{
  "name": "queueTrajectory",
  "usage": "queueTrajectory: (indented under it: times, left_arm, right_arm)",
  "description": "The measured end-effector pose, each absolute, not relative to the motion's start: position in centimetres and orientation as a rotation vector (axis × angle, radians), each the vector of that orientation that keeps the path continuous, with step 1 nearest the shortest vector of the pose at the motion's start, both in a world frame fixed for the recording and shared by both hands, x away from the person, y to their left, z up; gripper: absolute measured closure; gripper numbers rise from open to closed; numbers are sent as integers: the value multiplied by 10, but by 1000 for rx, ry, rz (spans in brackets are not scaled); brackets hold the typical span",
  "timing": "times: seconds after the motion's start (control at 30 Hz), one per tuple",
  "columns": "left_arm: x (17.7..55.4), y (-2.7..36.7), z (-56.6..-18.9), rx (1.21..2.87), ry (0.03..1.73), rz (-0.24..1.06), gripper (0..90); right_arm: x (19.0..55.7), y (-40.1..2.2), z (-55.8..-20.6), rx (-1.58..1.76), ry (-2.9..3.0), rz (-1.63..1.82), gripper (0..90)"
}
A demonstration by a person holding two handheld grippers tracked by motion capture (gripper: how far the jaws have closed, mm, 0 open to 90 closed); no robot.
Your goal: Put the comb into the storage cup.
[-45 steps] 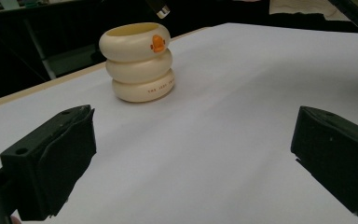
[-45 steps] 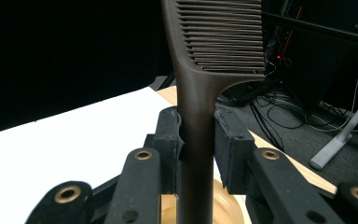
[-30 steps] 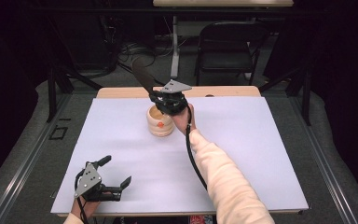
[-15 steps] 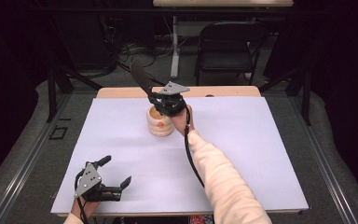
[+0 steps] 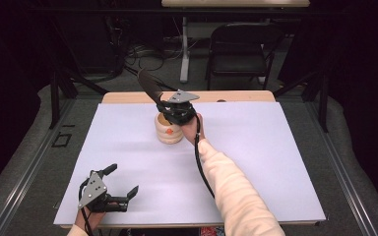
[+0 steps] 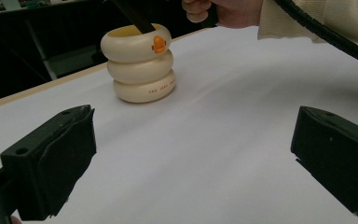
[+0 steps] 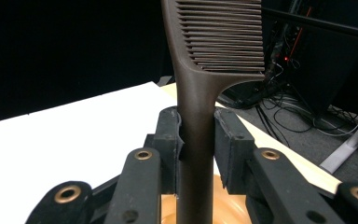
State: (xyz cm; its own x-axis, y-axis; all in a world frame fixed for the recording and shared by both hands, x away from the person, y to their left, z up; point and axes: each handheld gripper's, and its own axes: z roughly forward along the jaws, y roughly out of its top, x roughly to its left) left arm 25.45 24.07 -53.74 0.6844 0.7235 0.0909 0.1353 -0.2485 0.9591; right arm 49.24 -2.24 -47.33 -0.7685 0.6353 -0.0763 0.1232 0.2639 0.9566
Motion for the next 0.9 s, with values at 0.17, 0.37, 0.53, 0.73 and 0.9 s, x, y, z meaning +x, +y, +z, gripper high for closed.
queueTrajectory:
  times: [0.17, 0.37, 0.53, 0.73, 0.9]
  left_arm:
    - [255, 241, -537, 1763, 688, 647, 3]
    - [254, 241, -537, 1762, 690, 647, 3]
    - [254, 240, -537, 1760, 690, 647, 3]
    - [254, 241, -537, 1760, 691, 648, 3]
    - [254, 241, -537, 1761, 689, 648, 3]
  right_arm:
    - [493, -24, -478, 692, 2099, 1518, 721]
    - [495, -25, -484, 703, 2113, 1506, 721]
    - [495, -26, -487, 712, 2122, 1498, 721]
    - [496, -27, -489, 718, 2134, 1486, 720]
    - [496, -27, -491, 723, 2140, 1483, 720]
